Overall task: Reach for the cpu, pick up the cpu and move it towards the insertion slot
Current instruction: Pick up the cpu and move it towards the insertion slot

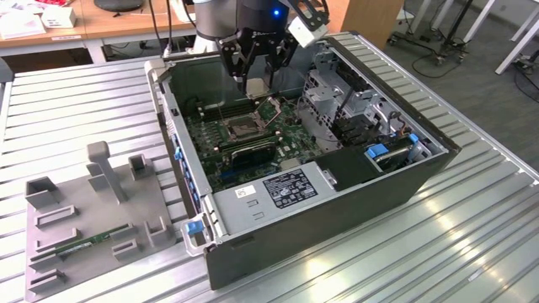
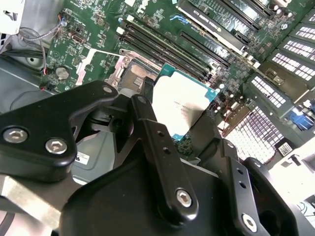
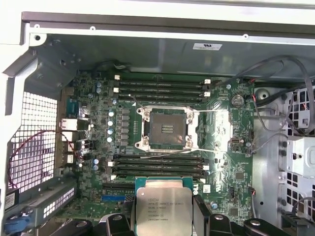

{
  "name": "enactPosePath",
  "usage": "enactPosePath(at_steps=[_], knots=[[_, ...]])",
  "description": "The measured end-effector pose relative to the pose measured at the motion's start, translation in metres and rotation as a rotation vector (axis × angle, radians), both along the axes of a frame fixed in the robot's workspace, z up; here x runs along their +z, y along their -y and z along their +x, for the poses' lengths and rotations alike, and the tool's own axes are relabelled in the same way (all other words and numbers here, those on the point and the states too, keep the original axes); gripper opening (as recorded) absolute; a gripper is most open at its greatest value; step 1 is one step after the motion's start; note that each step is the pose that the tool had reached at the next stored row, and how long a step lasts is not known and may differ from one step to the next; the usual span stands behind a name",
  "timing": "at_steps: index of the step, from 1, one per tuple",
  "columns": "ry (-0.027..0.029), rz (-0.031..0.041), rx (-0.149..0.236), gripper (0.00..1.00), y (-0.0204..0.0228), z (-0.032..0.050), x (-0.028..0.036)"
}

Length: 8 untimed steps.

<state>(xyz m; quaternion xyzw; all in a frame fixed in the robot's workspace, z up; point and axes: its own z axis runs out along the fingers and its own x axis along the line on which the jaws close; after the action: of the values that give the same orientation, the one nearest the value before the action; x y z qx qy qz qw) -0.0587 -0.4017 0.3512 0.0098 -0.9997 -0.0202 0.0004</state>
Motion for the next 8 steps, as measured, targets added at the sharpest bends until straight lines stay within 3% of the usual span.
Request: enactPosePath(at_steps=[8], knots=[[-0.0001, -0.0001, 0.0, 0.54, -0.001, 0.0, -0.002]])
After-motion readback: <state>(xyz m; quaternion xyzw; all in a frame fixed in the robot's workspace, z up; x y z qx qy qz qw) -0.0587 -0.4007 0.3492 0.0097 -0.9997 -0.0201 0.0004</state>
